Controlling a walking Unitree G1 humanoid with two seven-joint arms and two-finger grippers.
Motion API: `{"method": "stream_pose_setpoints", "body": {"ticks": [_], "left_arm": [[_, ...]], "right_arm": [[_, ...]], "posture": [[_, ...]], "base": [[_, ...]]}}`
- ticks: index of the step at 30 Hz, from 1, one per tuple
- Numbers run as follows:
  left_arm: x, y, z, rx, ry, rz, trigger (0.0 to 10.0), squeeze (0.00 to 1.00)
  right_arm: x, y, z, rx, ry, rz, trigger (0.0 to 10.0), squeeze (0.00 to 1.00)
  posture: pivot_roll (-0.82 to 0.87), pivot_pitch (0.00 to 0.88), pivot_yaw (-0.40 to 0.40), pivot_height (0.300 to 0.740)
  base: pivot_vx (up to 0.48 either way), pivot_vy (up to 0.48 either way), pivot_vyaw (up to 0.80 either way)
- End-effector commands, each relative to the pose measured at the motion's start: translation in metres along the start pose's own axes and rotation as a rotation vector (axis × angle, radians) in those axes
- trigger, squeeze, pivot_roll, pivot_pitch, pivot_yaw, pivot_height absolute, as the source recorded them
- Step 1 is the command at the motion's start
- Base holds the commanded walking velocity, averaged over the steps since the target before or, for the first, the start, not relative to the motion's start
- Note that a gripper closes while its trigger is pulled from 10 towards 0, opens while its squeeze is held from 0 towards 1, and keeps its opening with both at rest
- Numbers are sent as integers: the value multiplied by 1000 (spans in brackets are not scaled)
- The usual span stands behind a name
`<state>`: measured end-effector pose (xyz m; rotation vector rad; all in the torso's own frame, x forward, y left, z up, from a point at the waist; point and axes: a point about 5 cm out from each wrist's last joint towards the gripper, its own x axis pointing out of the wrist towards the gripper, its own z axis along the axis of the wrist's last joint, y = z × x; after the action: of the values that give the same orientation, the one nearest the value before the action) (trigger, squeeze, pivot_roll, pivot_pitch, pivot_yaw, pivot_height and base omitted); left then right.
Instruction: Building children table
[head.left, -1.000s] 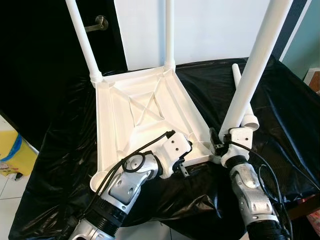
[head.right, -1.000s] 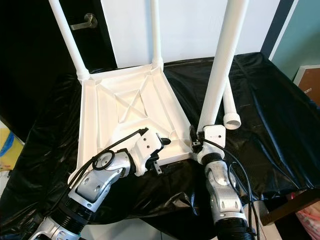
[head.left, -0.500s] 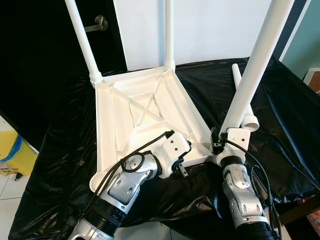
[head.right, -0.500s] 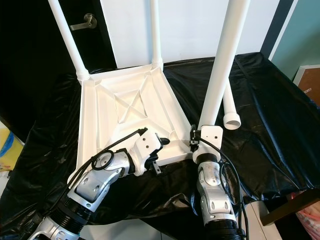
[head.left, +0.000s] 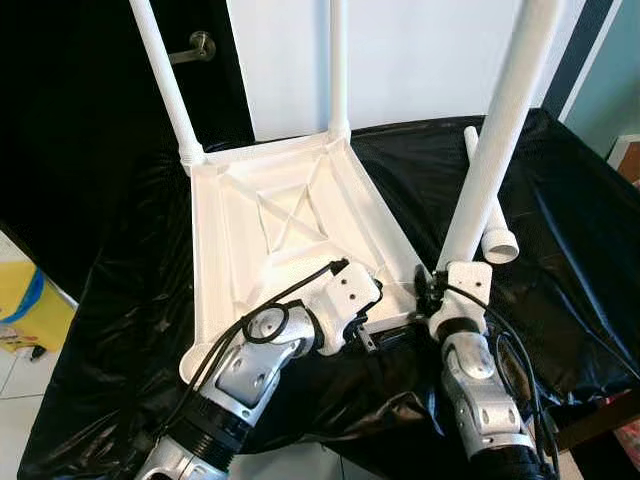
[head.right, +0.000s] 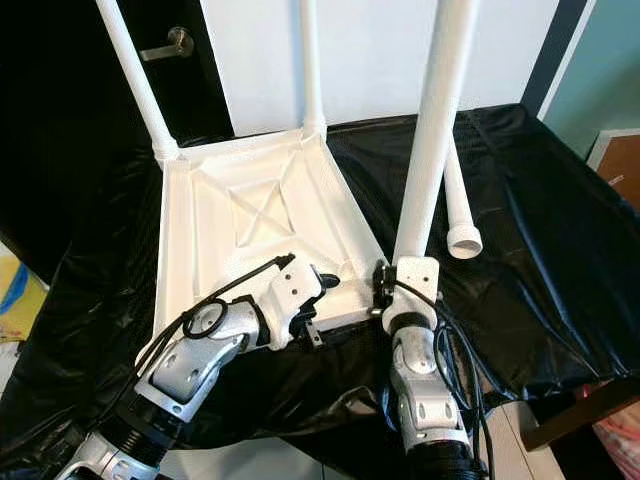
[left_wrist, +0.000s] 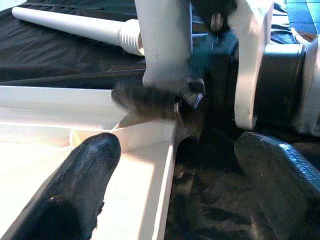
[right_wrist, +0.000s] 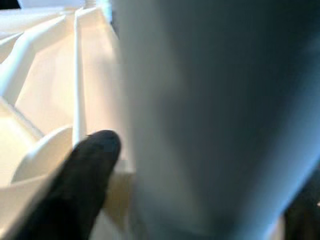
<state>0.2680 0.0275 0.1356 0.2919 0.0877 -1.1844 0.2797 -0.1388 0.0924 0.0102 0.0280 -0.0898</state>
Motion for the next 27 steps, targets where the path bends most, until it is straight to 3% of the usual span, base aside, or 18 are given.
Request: {"method": "stream_pose_setpoints", "body": {"ticks": [1, 8, 10, 12, 15, 27], "left_arm": [[-1, 2, 2, 16, -1, 8, 10000, 0], [0, 3, 2, 21, -1, 14, 10000, 0], [0, 3, 2, 22, -1, 13, 10000, 0], [0, 3, 2, 22, -1, 13, 10000, 0], [1, 1, 2, 24, 2, 11, 10000, 0], [3, 2, 2, 25, 2, 14, 10000, 0]], "right_arm": [[-2, 4, -4, -6, 24, 30, 10000, 1000], [-2, -6, 3, -3, -14, 117, 10000, 1000], [-3, -12, 8, -12, -41, 171, 10000, 0], [-3, -12, 8, -12, -41, 171, 10000, 0], [0, -23, 17, -44, -75, 318, 10000, 0], [14, -32, 30, -103, -93, 539, 10000, 0]], "posture": [[-146, 0, 30, 740], [-147, 0, 23, 740], [-149, 0, 22, 740], [-149, 0, 22, 740], [-153, 0, 20, 740], [-148, 0, 14, 740]], "base": [[0, 0, 0], [0, 0, 0], [0, 0, 0], [0, 0, 0], [0, 0, 0], [0, 0, 0]]}}
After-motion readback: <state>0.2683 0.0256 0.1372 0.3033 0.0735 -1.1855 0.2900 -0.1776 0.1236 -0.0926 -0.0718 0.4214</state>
